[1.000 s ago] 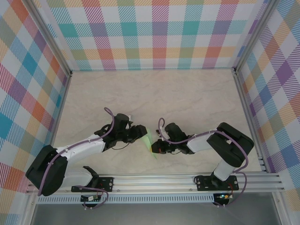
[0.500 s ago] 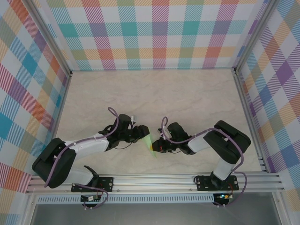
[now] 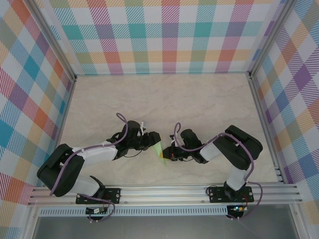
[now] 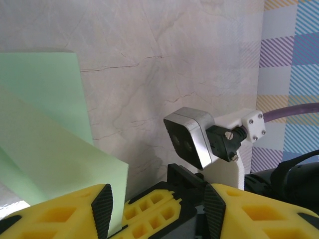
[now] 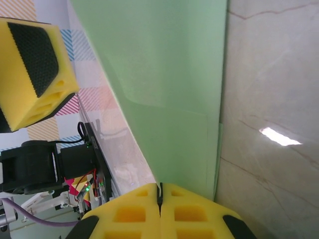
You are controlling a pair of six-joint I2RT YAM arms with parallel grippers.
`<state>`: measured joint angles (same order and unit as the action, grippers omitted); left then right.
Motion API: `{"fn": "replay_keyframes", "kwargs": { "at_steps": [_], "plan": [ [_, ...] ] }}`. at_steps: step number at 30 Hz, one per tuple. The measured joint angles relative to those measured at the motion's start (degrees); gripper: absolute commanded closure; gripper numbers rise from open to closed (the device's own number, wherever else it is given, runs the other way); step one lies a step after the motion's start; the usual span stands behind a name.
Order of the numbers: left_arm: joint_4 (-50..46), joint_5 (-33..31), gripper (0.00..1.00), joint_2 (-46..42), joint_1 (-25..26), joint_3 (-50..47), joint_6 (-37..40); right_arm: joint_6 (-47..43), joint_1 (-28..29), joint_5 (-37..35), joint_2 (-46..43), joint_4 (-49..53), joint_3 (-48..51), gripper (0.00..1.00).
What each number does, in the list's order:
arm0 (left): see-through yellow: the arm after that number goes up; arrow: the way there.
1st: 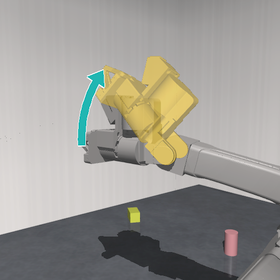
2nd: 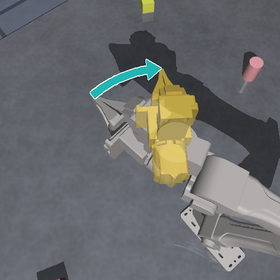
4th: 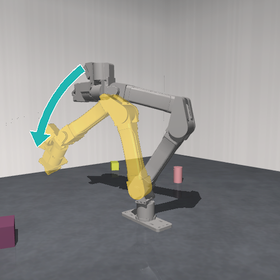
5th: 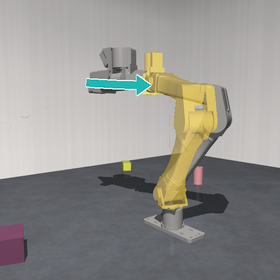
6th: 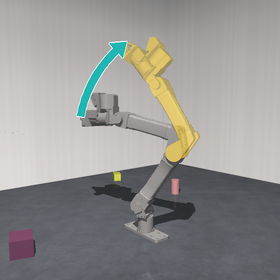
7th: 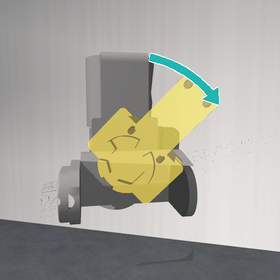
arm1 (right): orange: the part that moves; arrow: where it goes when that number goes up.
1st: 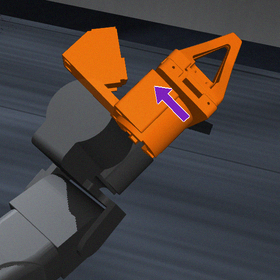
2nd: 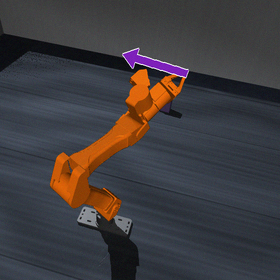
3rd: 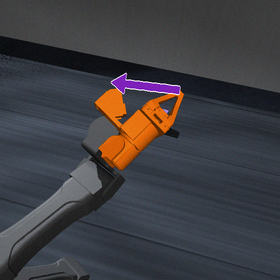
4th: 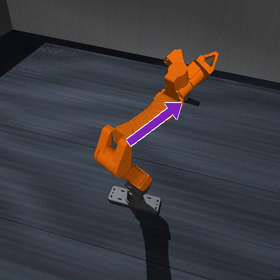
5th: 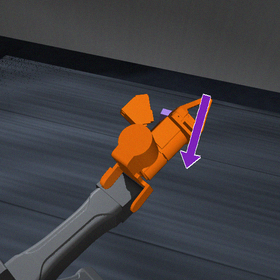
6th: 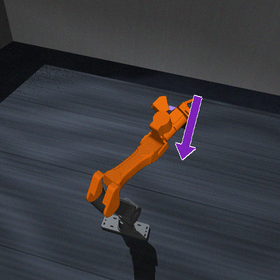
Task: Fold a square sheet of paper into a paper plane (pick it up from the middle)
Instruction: Fold the wing for the fifth time at the center of the table.
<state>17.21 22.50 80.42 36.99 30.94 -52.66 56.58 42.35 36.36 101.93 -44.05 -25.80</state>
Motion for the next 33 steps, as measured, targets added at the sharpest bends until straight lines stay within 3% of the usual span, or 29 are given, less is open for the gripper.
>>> {"fn": "replay_keyframes", "kwargs": {
  "at_steps": [23, 33],
  "plan": [
    [5.4, 0.4, 0.45, 7.4, 0.4, 2.0, 0.3, 0.4, -1.1, 1.9, 1.8, -0.9, 0.0, 0.95],
    [5.2, -2.5, 0.46, 9.0, 0.4, 2.0, 1.5, 0.4, -1.1, 1.8, 1.7, -0.8, 0.0, 0.94]
  ]
}}
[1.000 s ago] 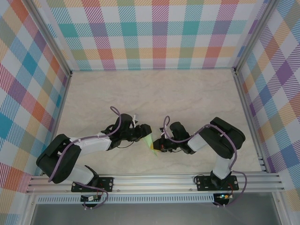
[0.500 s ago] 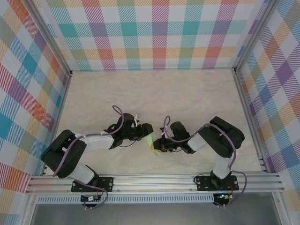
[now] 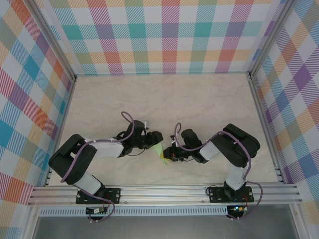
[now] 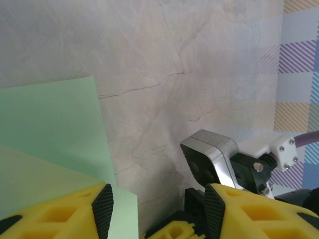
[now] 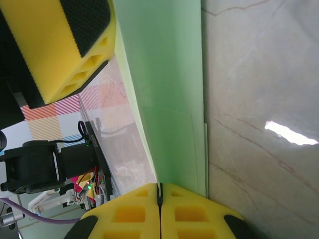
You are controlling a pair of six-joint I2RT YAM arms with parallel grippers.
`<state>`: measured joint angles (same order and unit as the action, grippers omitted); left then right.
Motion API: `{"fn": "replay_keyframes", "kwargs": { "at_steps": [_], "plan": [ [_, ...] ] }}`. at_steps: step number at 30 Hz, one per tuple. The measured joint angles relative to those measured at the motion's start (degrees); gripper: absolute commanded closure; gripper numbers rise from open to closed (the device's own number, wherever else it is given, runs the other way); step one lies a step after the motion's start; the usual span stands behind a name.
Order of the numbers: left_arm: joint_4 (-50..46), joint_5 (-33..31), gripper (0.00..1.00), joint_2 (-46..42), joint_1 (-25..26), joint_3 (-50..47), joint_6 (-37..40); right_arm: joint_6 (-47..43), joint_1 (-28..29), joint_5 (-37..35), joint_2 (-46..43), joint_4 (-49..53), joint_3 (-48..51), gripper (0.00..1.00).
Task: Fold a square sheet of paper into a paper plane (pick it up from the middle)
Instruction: Fold the wing for the fifth time at the center of the table.
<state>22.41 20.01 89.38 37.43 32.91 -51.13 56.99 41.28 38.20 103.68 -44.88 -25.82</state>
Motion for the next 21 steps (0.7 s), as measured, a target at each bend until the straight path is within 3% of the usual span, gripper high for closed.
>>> {"fn": "replay_keyframes", "kwargs": {
  "at_steps": [11, 21],
  "plan": [
    [-1.7, -2.5, 0.47, 2.3, 0.0, 0.2, 0.7, -0.5, 0.0, -1.8, -2.5, 4.3, 0.0, 0.89],
    [-3.2, -3.1, 0.47, 2.8, 0.3, 1.3, 1.9, -0.4, 0.0, -3.1, -3.3, 8.0, -0.7, 0.93]
  ]
}}
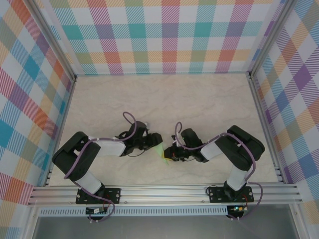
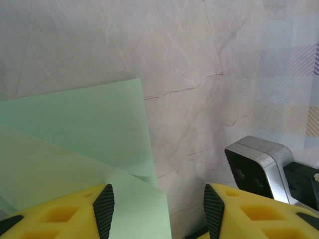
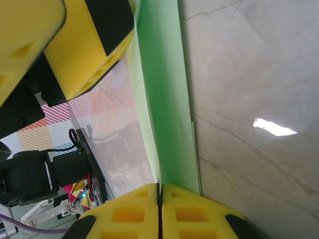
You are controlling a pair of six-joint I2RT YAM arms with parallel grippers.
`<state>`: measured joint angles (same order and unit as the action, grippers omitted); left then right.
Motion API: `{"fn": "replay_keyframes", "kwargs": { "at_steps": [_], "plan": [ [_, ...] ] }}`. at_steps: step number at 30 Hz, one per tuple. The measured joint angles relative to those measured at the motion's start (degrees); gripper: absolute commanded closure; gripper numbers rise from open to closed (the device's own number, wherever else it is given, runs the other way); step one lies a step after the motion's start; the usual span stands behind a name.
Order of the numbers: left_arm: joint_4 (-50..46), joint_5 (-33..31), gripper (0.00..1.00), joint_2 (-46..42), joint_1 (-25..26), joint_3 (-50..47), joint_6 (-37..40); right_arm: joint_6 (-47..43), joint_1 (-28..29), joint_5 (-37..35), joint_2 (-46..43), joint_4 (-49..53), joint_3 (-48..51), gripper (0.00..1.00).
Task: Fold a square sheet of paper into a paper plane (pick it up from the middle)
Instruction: Fold the wing for the fifth time at the center of the table.
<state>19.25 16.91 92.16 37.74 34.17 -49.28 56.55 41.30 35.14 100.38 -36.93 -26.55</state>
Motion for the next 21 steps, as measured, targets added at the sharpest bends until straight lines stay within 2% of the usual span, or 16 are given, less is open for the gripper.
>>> {"fn": "replay_keyframes", "kwargs": {
  "at_steps": [8, 16, 21],
  "plan": [
    [-2.4, 0.1, 0.49, 0.6, 0.0, 1.4, 1.3, 0.0, 0.0, -0.3, -0.6, 1.1, -0.2, 0.89],
    [-3.0, 0.1, 0.49, 0.8, 0.0, 1.8, 1.4, -0.1, 0.0, -2.6, -3.7, 6.9, -0.1, 0.89],
    [-4.1, 0.2, 0.49, 1.1, 0.0, 2.5, 1.6, -0.5, 0.0, -3.0, -3.8, 7.6, -0.1, 0.96]
  ]
}}
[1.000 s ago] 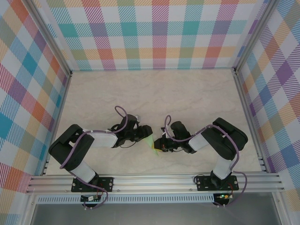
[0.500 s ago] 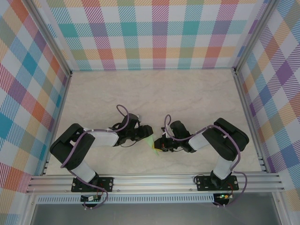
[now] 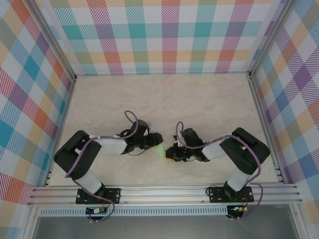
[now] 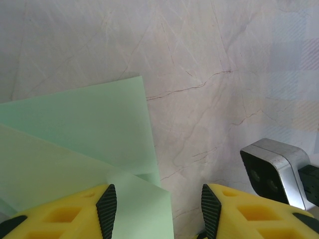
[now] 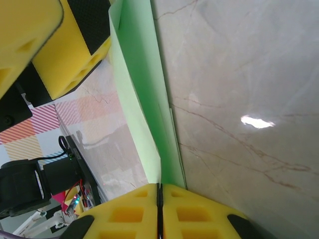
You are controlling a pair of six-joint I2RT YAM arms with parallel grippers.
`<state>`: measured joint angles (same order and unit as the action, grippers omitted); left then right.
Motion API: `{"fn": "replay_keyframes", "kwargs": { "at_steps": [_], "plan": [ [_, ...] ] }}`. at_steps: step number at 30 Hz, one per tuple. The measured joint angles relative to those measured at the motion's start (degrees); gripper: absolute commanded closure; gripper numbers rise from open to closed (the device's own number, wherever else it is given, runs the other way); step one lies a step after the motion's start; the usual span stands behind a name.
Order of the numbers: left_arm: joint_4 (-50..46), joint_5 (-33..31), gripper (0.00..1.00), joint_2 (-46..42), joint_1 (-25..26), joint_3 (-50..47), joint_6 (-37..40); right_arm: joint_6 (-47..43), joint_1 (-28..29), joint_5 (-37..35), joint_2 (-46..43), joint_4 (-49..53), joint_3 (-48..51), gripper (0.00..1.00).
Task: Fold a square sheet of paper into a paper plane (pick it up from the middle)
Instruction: Fold the wing for the fifth time at the center of the table.
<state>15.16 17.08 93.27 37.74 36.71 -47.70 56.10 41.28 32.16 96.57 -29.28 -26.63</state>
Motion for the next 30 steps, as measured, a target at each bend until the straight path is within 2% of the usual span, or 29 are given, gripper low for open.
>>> {"fn": "replay_keyframes", "kwargs": {
  "at_steps": [2, 5, 17, 30],
  "plan": [
    [-0.2, 0.0, 0.49, 0.0, 0.0, 0.1, 0.0, 0.0, 0.0, -0.1, 0.0, 0.4, 0.0, 0.96],
    [-0.4, 0.0, 0.49, 0.1, 0.0, 0.3, 0.1, -0.1, 0.0, -0.1, 0.0, 0.7, -0.1, 0.9],
    [-1.2, 0.0, 0.49, 0.1, 0.0, 0.7, 0.7, -3.2, 1.5, -1.8, -2.3, 6.7, -1.2, 0.88],
    [-1.6, 0.2, 0.5, 0.3, 0.0, 1.0, 0.7, -6.3, 4.0, -7.3, -3.9, 20.0, -5.9, 0.94]
  ]
}}
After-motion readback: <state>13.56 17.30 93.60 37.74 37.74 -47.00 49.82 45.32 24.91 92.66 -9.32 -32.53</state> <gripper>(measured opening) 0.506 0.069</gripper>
